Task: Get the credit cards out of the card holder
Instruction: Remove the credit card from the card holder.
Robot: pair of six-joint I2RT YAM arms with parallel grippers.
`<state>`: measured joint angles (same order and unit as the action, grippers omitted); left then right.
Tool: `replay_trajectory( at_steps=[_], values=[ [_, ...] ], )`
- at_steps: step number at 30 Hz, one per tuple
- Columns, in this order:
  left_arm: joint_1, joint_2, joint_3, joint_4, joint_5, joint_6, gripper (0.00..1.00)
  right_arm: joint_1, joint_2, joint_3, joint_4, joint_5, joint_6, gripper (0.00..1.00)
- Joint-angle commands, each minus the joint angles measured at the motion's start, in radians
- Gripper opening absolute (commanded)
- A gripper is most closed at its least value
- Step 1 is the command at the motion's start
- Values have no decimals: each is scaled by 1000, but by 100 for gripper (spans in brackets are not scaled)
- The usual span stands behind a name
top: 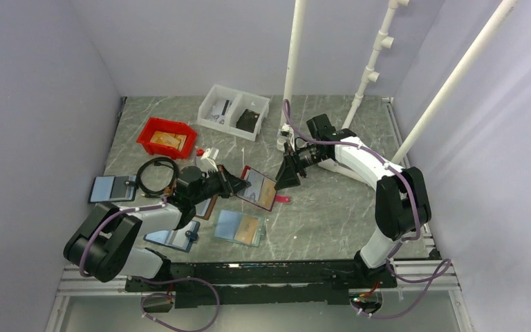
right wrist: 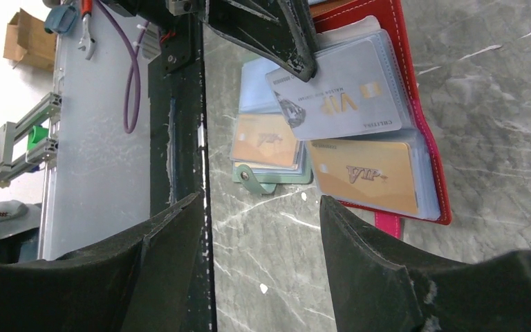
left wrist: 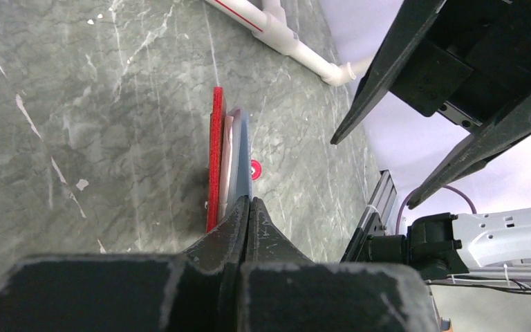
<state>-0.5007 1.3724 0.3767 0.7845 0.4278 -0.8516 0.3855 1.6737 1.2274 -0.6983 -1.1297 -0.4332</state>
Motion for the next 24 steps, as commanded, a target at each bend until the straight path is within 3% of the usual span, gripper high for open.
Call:
replay_trajectory(
  at_steps=[1,24],
  values=[
    [-15,-54,-13,107,-19,-4,0,-6,-42,7,22,-51,4,65],
    [-103,-69,-34,193,-129,2,0,-32,-42,6,20,-107,13,65]
  ],
)
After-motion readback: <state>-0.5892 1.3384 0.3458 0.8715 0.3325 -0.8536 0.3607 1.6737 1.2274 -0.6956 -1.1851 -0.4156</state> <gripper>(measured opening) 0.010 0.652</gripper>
